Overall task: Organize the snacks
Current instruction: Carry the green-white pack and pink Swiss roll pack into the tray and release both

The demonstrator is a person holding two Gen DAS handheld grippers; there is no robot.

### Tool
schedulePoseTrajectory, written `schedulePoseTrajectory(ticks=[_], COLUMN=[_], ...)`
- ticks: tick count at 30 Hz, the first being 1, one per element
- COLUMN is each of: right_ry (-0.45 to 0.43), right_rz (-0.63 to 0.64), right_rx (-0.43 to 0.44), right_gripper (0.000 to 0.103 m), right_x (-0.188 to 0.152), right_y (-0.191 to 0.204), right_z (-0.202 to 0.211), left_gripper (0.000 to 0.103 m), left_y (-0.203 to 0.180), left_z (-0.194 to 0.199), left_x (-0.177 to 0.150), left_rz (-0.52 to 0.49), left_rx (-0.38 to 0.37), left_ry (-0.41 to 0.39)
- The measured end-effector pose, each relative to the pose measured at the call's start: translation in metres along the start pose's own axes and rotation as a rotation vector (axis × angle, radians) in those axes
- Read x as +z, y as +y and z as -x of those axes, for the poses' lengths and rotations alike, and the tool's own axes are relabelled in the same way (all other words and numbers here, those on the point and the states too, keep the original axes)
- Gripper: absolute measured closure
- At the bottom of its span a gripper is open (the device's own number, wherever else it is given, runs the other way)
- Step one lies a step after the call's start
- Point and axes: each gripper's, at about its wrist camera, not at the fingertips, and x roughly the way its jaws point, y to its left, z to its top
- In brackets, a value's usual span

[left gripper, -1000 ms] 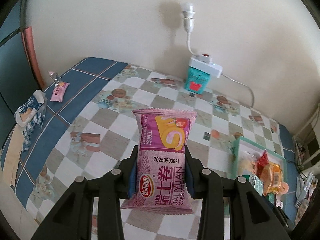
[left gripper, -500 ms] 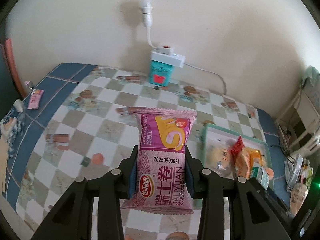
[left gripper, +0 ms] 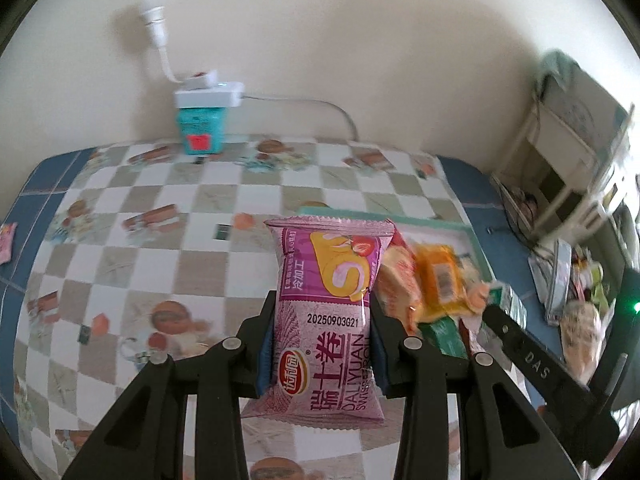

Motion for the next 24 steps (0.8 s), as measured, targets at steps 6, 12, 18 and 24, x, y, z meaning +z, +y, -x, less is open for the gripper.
schedulePoseTrajectory(ticks=[6,12,18,24], right_ry=[-0.004,0.006,0.029,0.040], right_rz=[-0.007,0.001,0.005,0.026], right_rx=[-0.015,-0.016,-0.020,-0.015], right_gripper=[0.042,0.042,0.041,0.041], right_x=[0.004,0.004,0.001,0.004], right_y=[-0.009,-0.009,-0.010,-0.005], right_z=[0.001,-0.005,-0.017,-0.027], left_gripper=[0.062,0.062,0.062,0.062], left_y=[-0.021,-0.027,-0.028,-0.025], left_z=[-0.016,-0.030,-0.047,-0.060], left_x=[-0.004,-0.009,-0.012,-0.012], left_rz=[-0.033,-0.037,-0.029,-0.013], left_rx=[-0.028,-0.042,-0.055,-0.051], left_ry=[0.047,0.085,0.122,0.132])
